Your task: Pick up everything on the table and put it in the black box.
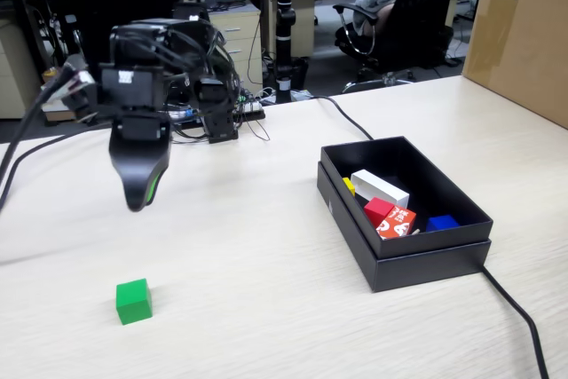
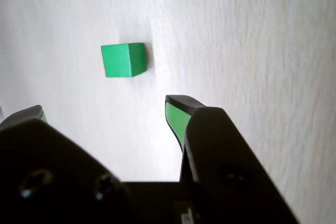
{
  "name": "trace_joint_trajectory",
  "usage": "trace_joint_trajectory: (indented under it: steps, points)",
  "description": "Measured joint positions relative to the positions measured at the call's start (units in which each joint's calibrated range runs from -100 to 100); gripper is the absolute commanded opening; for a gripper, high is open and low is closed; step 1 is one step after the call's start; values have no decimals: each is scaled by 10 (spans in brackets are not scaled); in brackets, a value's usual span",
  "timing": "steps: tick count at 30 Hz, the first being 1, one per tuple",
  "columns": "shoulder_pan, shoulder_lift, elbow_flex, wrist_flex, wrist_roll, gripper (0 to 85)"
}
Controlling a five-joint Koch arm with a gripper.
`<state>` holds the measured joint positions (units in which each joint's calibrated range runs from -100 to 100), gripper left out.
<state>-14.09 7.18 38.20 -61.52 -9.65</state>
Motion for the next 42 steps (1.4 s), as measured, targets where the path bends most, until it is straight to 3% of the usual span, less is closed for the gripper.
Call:
trace_joint_trajectory:
  steps: [9, 31, 35, 38, 42]
  points:
    - [-4, 234, 141, 34, -11, 445]
    - [-9, 356, 191, 60, -27, 443]
    - [-9, 357, 192, 61, -30, 412]
    - [-9, 357, 192, 61, -33, 327]
    - [-9, 361, 192, 61, -39, 316]
